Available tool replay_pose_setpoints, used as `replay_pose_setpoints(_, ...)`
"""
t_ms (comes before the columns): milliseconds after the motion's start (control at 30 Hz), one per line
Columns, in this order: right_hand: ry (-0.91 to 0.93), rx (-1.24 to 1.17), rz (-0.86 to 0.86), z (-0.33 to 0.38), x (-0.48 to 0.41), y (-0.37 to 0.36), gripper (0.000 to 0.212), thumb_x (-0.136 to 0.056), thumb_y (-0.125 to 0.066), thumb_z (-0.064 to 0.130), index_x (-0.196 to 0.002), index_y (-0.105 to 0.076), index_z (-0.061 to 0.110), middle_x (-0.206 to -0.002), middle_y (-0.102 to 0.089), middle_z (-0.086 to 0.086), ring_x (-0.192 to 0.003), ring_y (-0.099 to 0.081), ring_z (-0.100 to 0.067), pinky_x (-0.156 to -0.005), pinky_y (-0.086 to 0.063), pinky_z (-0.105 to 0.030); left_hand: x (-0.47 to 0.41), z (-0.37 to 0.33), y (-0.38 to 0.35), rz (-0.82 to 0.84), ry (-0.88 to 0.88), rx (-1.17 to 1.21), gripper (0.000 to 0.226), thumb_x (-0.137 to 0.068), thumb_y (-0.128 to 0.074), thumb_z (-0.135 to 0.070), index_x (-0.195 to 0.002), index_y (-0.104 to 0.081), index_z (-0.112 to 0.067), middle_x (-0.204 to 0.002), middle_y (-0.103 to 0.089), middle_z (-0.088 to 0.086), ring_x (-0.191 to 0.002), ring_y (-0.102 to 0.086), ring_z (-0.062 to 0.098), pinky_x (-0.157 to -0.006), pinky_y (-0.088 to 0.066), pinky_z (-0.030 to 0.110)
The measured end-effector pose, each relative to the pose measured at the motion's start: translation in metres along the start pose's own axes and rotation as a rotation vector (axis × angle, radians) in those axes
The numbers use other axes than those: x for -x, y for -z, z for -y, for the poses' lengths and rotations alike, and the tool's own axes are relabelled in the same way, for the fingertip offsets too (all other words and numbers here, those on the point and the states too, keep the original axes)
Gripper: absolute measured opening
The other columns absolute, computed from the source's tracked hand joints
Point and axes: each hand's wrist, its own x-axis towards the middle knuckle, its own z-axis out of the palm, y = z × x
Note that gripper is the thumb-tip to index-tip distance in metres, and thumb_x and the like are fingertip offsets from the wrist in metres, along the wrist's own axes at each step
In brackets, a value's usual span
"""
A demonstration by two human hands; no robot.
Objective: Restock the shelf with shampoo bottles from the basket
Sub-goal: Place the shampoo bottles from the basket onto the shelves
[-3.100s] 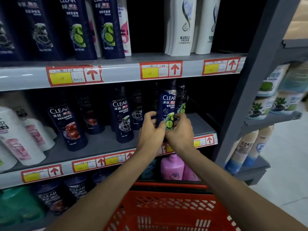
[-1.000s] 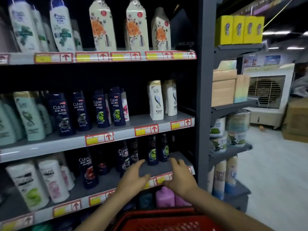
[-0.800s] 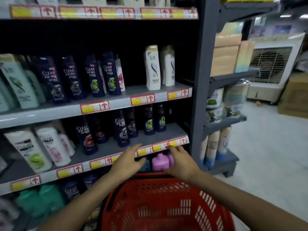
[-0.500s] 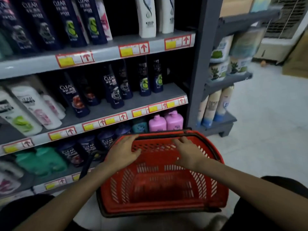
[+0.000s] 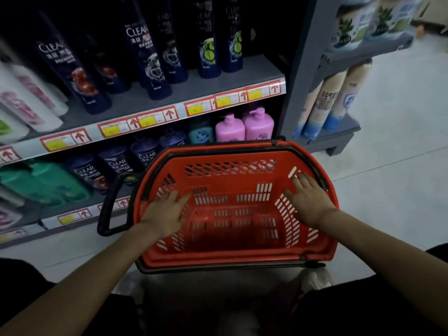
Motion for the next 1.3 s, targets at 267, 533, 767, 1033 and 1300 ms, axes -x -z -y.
replay_pose_setpoints(267, 0.104, 0.11, -0.047, 0.028, -0.033, 0.011, 0.058, -0.092, -0.06, 0.037, -0.148, -0.048, 0.026, -0.162, -0.016, -0.03, -0.151, -0.013, -0.047, -0.127, -0.004, -0.054, 0.024, 0.029, -0.005, 0.063, 0.126, -0.027, 0.071, -0.09, -0.05, -0.058, -0.154, -0.032, -0.032, -0.151, -0.036, 0.01, -0.139, -0.04, 0.032, -0.107, -0.044, 0.043)
replay_pose_setpoints(533, 0.271, 0.242, -0.072, 0.092, -0.075, 0.046, 0.058, -0.094, -0.057, 0.029, -0.151, -0.045, 0.023, -0.159, -0.025, -0.027, -0.15, -0.018, -0.046, -0.125, -0.007, -0.056, 0.075, 0.085, -0.026, 0.116, 0.263, -0.059, 0.07, -0.087, -0.05, -0.06, -0.15, -0.037, -0.031, -0.143, -0.042, 0.006, -0.134, -0.045, 0.03, -0.099, -0.048, 0.042)
replay_pose_setpoints(767, 0.384, 0.295, -0.078, 0.157, -0.096, 0.074, 0.059, -0.095, -0.056, 0.025, -0.152, -0.043, 0.022, -0.157, -0.029, -0.025, -0.148, -0.023, -0.044, -0.126, -0.007, -0.056, 0.123, 0.134, -0.046, 0.084, 0.392, 0.051, 0.067, -0.085, -0.054, -0.057, -0.145, -0.043, -0.031, -0.141, -0.046, 0.003, -0.131, -0.049, 0.026, -0.101, -0.05, 0.042)
replay_pose_setpoints(1033, 0.45, 0.233, -0.087, 0.233, -0.104, 0.097, 0.067, -0.091, -0.057, 0.025, -0.155, -0.036, 0.021, -0.151, -0.035, -0.017, -0.144, -0.029, -0.041, -0.124, -0.013, -0.056, 0.167, 0.178, -0.07, -0.087, 0.482, 0.108, 0.068, -0.088, -0.045, -0.067, -0.144, -0.045, -0.028, -0.14, -0.05, 0.004, -0.133, -0.048, 0.028, -0.11, -0.039, 0.044)
replay_pose_setpoints(1300, 0.391, 0.18, 0.097, 0.275, -0.1, 0.086, 0.084, -0.089, -0.063, 0.044, -0.16, -0.021, 0.029, -0.165, -0.018, -0.016, -0.149, -0.023, -0.04, -0.123, -0.012, -0.058, 0.181, 0.198, -0.081, -0.166, 0.477, 0.082, 0.072, -0.085, -0.044, -0.069, -0.144, -0.045, -0.027, -0.139, -0.052, 0.005, -0.135, -0.045, 0.029, -0.115, -0.031, 0.051)
